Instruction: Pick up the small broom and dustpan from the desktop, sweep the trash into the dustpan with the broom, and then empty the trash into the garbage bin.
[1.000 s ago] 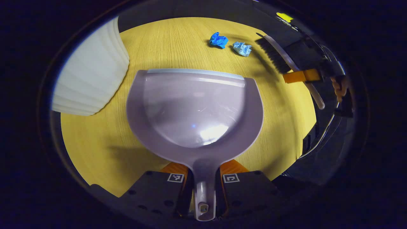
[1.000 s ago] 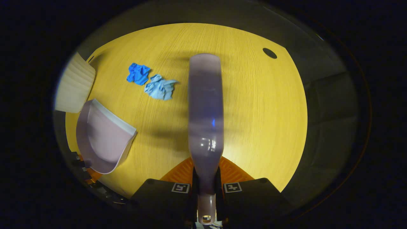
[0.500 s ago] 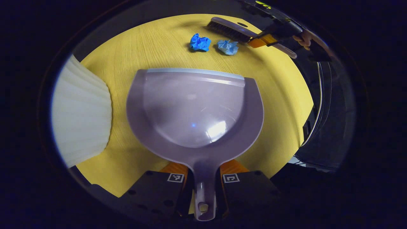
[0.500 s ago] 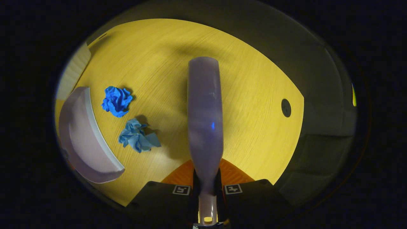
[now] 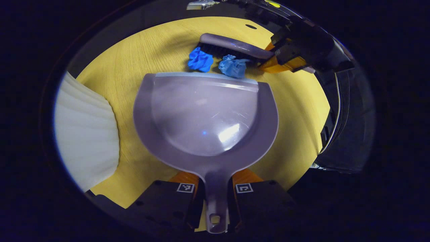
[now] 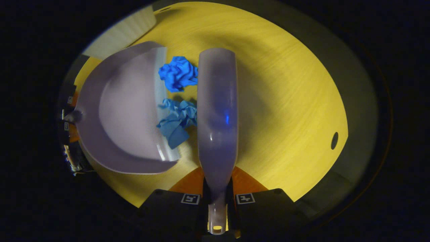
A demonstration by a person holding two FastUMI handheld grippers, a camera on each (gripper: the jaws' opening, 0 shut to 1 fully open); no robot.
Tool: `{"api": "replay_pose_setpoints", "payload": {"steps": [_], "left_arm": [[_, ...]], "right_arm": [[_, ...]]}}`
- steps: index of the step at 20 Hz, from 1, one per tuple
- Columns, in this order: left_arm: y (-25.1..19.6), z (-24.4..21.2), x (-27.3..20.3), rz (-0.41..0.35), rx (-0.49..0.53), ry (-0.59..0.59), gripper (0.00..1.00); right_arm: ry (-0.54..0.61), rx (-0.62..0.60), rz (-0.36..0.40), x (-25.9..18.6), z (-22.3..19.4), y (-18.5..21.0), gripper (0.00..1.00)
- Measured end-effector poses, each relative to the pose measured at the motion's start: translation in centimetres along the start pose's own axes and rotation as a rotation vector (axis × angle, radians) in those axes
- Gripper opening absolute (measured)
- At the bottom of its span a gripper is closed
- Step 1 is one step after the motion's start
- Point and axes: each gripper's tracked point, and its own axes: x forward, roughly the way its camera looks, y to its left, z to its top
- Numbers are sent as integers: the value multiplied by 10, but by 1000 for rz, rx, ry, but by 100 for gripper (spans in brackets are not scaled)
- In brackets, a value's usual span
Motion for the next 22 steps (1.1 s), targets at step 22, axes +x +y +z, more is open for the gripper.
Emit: {"api": "replay_pose_setpoints", "payload": {"steps": [22], "left_arm": [[4, -15, 10, -7, 30, -33, 28]], "right_arm": [[-95, 60, -64, 9, 70, -69, 24]]}}
